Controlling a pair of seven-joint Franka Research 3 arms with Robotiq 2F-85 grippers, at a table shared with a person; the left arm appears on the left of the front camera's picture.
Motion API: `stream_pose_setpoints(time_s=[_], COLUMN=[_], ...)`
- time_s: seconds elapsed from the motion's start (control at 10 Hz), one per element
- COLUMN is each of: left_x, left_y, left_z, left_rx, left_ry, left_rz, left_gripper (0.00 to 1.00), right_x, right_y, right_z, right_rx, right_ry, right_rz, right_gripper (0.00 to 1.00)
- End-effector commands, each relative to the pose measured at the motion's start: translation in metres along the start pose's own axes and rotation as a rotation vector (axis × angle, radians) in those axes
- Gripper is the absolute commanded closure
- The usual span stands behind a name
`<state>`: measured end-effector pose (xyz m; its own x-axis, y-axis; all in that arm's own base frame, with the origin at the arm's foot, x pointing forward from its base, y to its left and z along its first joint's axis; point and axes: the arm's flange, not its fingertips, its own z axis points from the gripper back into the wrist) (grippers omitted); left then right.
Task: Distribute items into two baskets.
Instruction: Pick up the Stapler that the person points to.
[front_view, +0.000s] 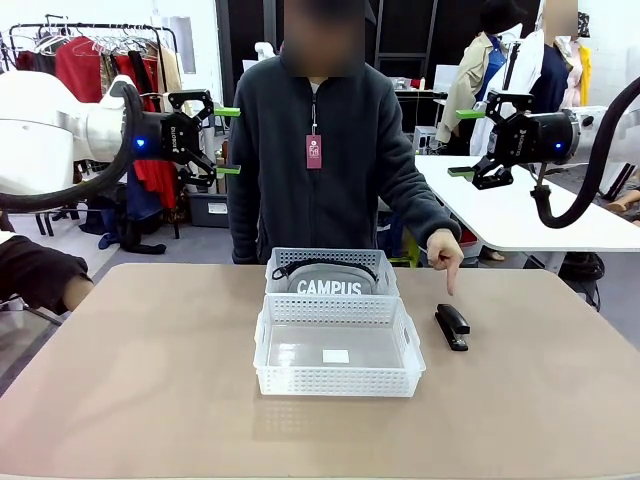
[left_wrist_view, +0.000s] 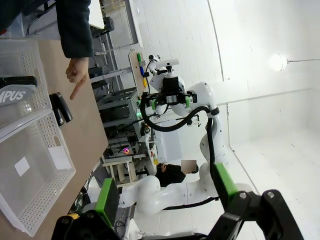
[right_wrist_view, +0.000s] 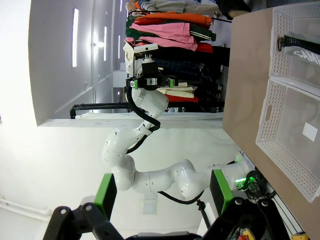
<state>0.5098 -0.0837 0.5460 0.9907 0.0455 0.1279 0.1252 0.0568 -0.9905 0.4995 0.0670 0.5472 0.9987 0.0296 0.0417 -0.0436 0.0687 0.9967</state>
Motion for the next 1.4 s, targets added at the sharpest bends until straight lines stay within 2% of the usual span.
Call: stream_pose_setpoints(time_s=[0.0, 0.9, 1.1, 1.2, 1.3], left_x=[-0.002, -0.002, -0.002, -0.002, -0.002], left_y=[-0.001, -0.001, -0.001, -0.001, -0.001], left_z=[0.0, 0.0, 0.0, 0.0, 0.0], left_rx=[-0.019, -0.019, -0.019, -0.019, -0.019], left_ry=[-0.007, -0.007, -0.007, -0.007, -0.007], left_rz=[0.005, 0.005, 0.005, 0.005, 0.005], left_gripper=[0.0, 0.0, 0.0, 0.0, 0.0], right_x=[0.0, 0.0, 0.017, 0.015, 0.018], right_y=[0.002, 0.0, 0.002, -0.007, -0.005], right_z=[0.0, 0.0, -0.011, -0.02, -0.025], right_rx=[-0.003, 0.0, -0.116, -0.278, -0.449], right_ry=[0.002, 0.0, 0.009, -0.016, -0.001], right_rz=[0.002, 0.0, -0.049, 0.025, 0.089], right_gripper=[0.0, 0.0, 0.0, 0.0, 0.0])
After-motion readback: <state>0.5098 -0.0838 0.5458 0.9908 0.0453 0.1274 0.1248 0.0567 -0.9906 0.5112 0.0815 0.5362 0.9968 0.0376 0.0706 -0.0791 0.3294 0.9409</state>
